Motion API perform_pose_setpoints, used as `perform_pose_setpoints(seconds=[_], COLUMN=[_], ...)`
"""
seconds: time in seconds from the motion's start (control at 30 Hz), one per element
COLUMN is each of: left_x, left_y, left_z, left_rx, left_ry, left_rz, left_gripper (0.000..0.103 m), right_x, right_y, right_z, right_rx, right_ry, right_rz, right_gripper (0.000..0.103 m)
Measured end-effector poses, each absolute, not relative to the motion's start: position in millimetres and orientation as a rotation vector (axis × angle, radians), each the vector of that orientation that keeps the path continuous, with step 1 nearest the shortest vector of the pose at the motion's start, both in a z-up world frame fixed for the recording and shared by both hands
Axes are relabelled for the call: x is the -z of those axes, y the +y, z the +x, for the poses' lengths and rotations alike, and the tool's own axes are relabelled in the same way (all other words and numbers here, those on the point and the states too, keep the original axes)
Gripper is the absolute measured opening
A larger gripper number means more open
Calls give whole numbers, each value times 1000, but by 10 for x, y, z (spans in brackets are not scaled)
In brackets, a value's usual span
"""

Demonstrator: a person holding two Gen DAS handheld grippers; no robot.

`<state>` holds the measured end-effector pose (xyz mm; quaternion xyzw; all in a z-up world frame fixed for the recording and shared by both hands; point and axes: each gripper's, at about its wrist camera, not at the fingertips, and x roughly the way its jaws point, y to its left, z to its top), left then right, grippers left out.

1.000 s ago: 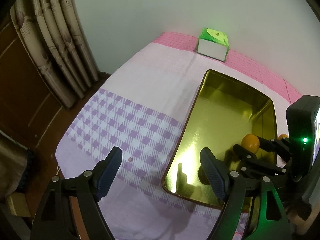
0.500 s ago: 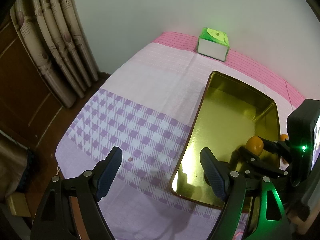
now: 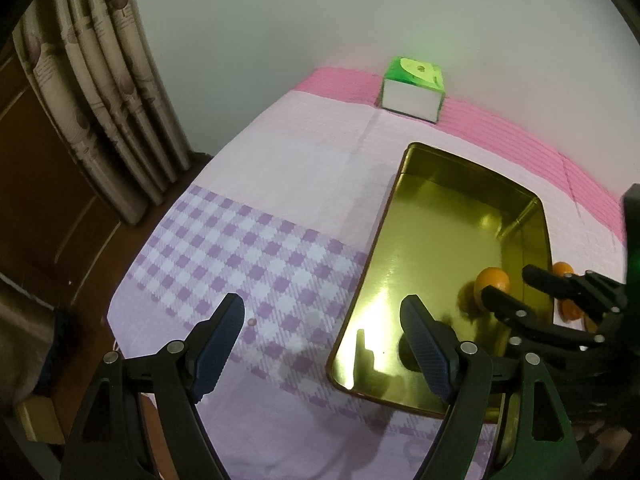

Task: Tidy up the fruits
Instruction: 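Carry the orange into the tin with the right gripper and release, then move the right gripper back and grasp another dark brown fruit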

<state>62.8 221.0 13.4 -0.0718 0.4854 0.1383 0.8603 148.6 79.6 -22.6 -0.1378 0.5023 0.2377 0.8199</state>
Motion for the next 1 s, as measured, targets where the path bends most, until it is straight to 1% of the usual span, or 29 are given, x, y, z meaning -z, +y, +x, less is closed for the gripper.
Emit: perform_pose_setpoints(seconds=[0.1,0.27,0.57,0.77,1.0], left_x=[-136,-134,-129,-140,-161], left_y=[2173,2112,2043,2018,1911], left_z=[627,624,619,611,589], left_rx=[-276,-250,-227,-219,-189], left_ry=[1018,1020,1028,1030,1023], left_rz=[-138,-120,-108,-103,-73], left_gripper=[80,80,81,81,82], right_x=[97,-57,-315,-377,-328], right_y=[686,453,-194,-690,-1351], right_z=[1421,1254,906,679,455], right_rx=[-499,-487,-416,-317,-192], right_ry=[1046,1030,985,962,989], right_rz=[-253,-203,-138,-139,-62], right_gripper=[52,54,55,57,57])
